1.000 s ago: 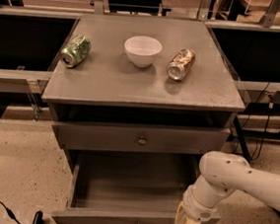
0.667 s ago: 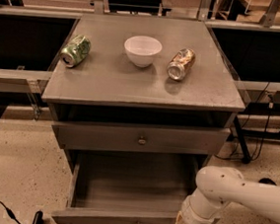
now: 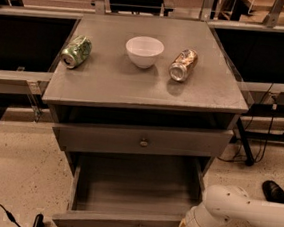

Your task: Close middle drawer

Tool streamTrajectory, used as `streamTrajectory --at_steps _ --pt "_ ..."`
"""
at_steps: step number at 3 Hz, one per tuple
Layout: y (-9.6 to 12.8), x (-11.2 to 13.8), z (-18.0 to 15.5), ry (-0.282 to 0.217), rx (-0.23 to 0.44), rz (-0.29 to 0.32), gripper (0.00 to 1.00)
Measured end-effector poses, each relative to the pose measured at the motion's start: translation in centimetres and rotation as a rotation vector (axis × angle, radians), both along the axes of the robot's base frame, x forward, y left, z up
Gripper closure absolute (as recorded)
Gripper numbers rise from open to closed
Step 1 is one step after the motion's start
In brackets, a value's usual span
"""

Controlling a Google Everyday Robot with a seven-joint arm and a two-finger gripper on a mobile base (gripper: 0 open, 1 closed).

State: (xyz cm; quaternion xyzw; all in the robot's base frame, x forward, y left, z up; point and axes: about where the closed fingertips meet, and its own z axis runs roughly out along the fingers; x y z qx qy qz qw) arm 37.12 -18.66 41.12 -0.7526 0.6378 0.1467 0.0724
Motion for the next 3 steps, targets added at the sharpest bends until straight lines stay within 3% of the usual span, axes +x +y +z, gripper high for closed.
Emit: streamTrajectory --at_steps 1,3 --pt "0.04 0.12 -0.16 -0.007 0.004 -0.003 0.82" --pt "0.04 0.11 -0.16 -0.007 0.004 -0.003 0.36"
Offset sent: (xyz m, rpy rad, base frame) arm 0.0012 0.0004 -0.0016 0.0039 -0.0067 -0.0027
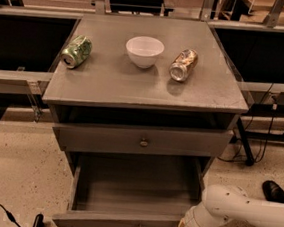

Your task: Close middle drawer

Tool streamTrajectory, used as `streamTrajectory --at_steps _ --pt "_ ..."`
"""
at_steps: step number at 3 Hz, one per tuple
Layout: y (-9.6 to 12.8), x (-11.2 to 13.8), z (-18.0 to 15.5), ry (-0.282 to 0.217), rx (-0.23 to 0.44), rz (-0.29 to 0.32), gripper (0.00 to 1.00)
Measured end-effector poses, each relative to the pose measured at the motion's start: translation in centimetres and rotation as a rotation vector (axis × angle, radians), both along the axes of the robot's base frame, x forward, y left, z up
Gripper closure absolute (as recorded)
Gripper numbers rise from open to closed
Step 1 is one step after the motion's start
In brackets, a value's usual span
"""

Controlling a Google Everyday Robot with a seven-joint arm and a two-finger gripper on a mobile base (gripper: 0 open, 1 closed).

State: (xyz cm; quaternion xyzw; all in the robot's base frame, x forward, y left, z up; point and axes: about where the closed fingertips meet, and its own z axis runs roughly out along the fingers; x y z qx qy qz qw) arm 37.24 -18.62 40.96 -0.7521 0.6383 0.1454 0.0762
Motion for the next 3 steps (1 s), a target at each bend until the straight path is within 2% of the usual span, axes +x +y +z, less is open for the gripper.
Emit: streamTrajectory --at_steps 1,2,3 --pt "0.0 0.0 0.0 0.0 0.0 0.0 0.12" --pt "0.0 0.0 0.0 0.0 0.0 0.0 0.0" --pt "-0.02 0.43 -0.16 -0.001 0.008 -0.001 0.0"
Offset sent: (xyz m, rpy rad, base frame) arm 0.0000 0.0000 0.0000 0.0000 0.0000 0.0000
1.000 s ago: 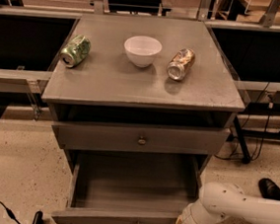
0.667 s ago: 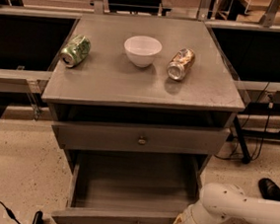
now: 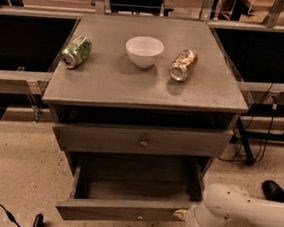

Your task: Close middle drawer

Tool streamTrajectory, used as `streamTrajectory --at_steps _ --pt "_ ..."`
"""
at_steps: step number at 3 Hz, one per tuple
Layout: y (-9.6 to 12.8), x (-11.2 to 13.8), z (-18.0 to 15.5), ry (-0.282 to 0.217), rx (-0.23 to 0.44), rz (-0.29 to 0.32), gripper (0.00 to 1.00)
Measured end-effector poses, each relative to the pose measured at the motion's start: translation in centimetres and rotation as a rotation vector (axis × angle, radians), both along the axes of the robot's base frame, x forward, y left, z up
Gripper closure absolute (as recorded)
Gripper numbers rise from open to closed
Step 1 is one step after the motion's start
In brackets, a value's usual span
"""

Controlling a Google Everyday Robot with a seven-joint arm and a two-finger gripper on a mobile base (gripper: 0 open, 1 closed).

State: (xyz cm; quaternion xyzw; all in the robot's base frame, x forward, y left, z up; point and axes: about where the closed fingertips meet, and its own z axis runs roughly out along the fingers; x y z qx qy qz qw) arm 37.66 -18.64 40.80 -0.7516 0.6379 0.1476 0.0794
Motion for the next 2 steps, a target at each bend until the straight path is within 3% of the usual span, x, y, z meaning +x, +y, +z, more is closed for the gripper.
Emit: streamTrajectory --at_steps 1,2 --pt "-0.2 1.9 -0.5 -0.025 0.01 0.002 0.18" --pt "-0.9 4.2 -0.7 -0.068 0.006 -0.023 0.41"
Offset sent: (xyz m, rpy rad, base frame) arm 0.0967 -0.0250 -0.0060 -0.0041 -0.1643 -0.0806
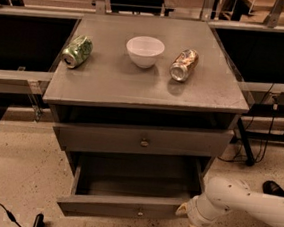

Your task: Close middle drawer

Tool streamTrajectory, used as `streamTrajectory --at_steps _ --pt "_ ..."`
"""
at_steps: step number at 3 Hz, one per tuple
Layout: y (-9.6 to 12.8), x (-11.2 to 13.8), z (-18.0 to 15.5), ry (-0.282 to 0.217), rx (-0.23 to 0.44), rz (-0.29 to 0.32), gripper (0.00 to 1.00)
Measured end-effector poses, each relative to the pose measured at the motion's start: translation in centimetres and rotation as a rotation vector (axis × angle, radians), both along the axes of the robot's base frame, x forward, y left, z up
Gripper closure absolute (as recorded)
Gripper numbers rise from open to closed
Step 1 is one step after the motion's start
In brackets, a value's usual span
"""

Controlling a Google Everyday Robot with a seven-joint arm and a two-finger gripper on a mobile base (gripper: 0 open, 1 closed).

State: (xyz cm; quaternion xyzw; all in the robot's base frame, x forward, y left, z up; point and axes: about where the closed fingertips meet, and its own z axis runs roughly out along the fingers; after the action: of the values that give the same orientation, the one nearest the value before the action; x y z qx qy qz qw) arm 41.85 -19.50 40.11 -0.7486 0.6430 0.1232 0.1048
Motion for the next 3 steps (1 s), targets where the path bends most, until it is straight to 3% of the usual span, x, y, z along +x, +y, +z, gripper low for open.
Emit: streamTrajectory --at_steps 1,2,3 --pt "-0.5 1.7 0.1 -0.038 -0.013 -0.022 0.64" --pt "-0.6 3.5 0.3 -0.076 -0.02 -0.041 0.65" --pt "-0.5 3.9 0.3 -0.089 -0.02 -0.046 0.43"
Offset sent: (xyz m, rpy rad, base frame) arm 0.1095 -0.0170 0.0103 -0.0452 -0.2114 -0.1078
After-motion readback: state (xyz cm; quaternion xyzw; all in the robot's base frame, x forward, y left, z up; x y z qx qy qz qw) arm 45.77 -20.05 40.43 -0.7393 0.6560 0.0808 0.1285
